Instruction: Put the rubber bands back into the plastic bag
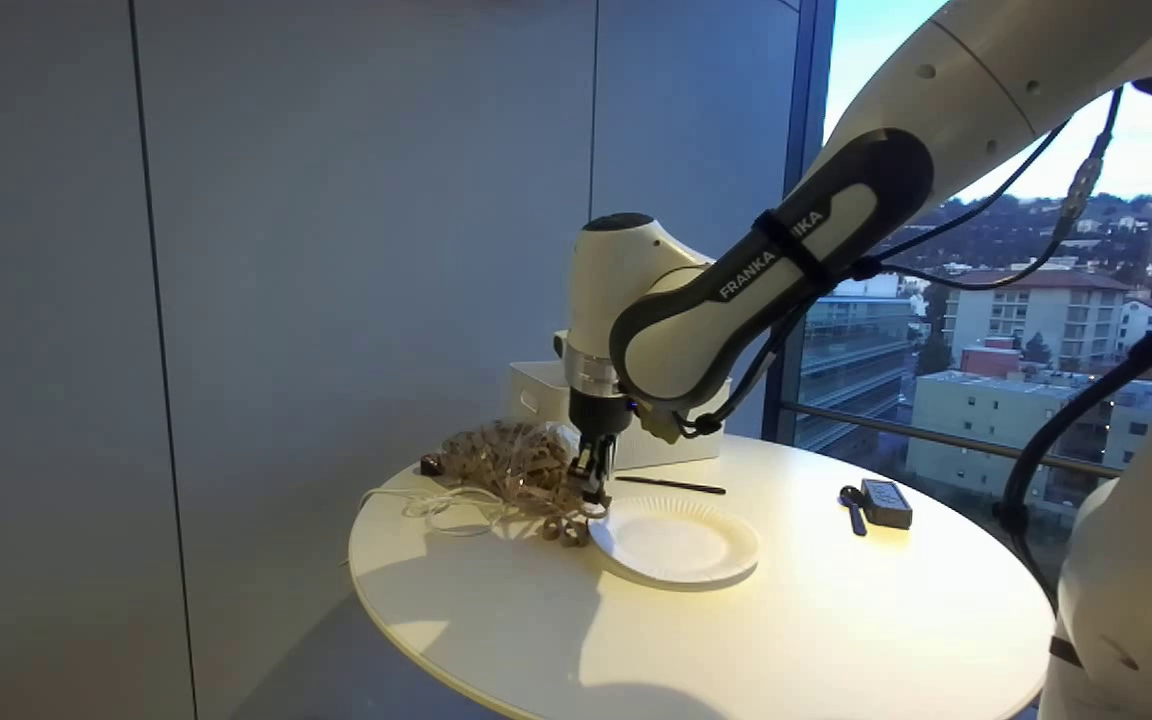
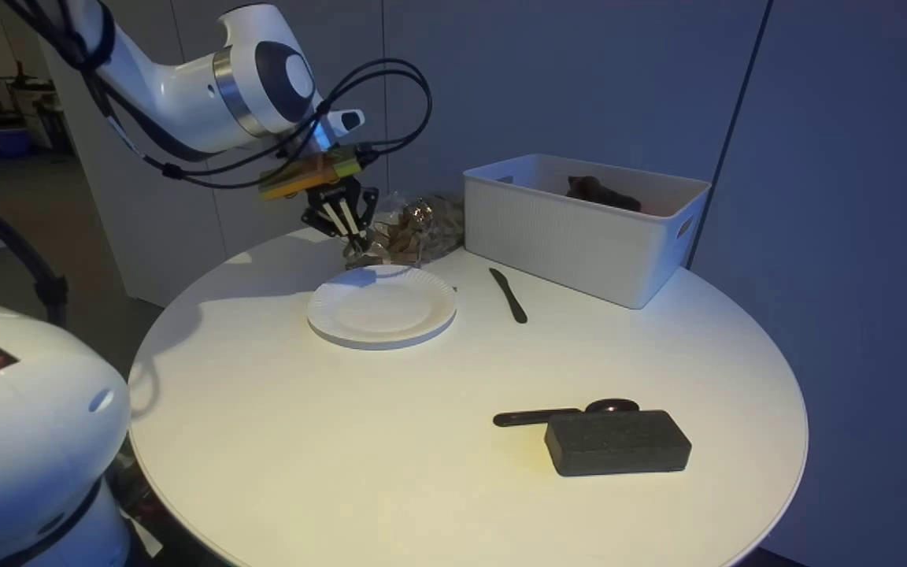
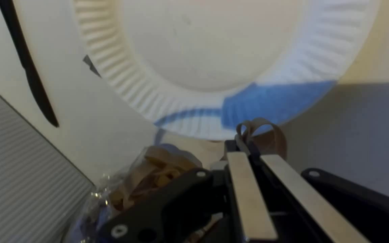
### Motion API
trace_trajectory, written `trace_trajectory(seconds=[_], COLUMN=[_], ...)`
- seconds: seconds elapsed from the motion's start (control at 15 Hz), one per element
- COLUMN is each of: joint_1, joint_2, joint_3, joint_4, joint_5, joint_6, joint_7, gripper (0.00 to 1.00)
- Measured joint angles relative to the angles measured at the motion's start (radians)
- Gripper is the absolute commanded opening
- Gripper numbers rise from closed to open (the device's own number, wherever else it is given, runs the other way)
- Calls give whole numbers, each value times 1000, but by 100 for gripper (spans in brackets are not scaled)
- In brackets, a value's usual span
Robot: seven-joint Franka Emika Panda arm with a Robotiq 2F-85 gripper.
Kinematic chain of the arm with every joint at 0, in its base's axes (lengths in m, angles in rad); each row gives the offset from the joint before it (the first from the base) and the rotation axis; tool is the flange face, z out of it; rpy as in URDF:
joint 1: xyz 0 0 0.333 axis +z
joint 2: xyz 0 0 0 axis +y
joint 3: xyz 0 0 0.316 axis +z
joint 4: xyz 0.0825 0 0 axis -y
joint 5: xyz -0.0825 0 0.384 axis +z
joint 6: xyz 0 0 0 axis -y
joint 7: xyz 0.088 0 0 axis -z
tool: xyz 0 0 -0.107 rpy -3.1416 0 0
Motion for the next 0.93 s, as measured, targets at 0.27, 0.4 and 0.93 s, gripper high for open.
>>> trace_trajectory(seconds=[0.27, 0.4, 0.93], joint_1=[-49, -80, -82], joint_2=[75, 118, 311], joint_3=[29, 28, -29], joint_4=[72, 111, 245], joint_5=[-234, -354, -469], joint_6=[90, 100, 99], joint_7=[169, 276, 376], gripper=[2, 2, 2])
